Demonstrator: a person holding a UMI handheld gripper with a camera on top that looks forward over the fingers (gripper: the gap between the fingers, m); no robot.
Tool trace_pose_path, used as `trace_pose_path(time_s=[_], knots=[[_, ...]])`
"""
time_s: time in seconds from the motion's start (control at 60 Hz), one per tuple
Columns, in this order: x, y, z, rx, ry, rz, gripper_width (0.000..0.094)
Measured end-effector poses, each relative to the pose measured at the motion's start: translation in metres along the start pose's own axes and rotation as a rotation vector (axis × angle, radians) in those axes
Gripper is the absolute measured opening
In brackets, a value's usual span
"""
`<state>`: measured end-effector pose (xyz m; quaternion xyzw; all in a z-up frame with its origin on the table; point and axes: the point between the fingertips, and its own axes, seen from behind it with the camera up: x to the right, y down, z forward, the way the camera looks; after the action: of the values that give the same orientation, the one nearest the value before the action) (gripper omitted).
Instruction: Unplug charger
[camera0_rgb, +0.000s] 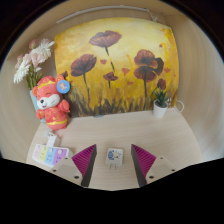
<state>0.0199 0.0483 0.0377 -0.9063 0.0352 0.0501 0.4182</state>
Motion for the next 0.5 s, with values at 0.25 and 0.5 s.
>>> trace_pose_path(time_s=[0.25,0.5], knots=[[-0.027,-0.078,-0.123,0.217,-0.038,-0.017,0.0812],[-0.047,-0.045,-0.239,0.311,-0.007,-0.06,0.0827]])
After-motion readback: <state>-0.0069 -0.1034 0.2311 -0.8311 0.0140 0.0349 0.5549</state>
